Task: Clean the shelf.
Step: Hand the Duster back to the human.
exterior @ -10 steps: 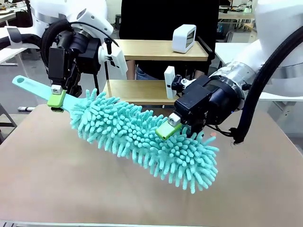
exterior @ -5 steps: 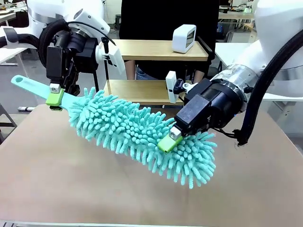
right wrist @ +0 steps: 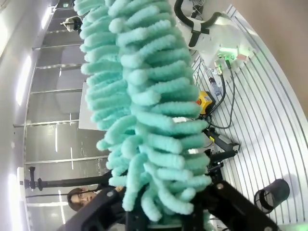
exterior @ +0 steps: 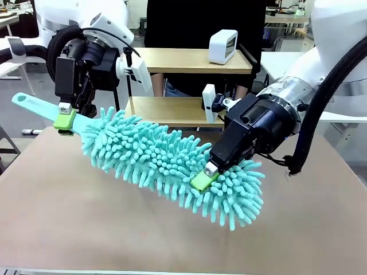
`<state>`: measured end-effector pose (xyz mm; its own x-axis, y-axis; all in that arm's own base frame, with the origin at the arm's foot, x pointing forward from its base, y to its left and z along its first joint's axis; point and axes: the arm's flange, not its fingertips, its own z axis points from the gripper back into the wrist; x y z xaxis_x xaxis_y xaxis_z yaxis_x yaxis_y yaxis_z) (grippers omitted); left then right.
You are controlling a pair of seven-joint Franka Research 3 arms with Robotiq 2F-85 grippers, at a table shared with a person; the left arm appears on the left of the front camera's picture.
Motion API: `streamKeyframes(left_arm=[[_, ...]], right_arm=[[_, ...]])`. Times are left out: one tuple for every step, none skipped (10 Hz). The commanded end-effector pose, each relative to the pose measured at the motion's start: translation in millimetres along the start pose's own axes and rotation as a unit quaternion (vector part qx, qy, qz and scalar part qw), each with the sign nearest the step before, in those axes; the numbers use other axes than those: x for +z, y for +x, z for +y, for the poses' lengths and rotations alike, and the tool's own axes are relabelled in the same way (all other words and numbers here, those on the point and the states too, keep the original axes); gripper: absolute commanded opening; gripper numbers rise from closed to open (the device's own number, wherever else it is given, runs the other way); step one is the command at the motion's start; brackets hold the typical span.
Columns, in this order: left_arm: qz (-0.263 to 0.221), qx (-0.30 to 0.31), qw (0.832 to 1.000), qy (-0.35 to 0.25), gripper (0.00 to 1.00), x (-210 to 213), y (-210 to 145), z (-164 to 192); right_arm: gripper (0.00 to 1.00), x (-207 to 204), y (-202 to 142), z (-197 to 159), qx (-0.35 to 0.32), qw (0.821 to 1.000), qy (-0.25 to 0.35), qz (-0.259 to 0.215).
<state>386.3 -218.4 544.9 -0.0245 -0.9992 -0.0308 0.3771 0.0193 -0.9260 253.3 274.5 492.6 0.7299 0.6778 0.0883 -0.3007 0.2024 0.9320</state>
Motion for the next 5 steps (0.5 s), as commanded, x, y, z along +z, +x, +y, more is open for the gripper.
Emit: streamKeyframes(left_arm=[[0.012,0.008,1.0,0.001,0.13,5.7,-4.6,-6.2],[0.013,0.009,1.0,0.0,0.13,5.6,-4.5,-6.1],[0.015,0.01,1.0,-0.001,0.13,5.4,-4.3,-5.9],[0.015,0.01,1.0,-0.001,0.13,5.4,-4.4,-5.8],[0.015,0.011,1.0,0.0,0.13,5.5,-4.2,-6.0]], right_arm=[[0.0,1.6,-3.4,-1.4,0.008,1.0,-0.002,-0.002],[0.0,1.7,-2.8,-1.8,0.008,1.0,-0.001,-0.001],[0.0,1.1,-2.3,-2.1,0.007,1.0,-0.002,0.004],[0.0,0.7,-2.1,-2.2,0.007,1.0,-0.001,0.007],[0.0,0.8,-1.9,-2.3,0.006,1.0,-0.001,0.008]])
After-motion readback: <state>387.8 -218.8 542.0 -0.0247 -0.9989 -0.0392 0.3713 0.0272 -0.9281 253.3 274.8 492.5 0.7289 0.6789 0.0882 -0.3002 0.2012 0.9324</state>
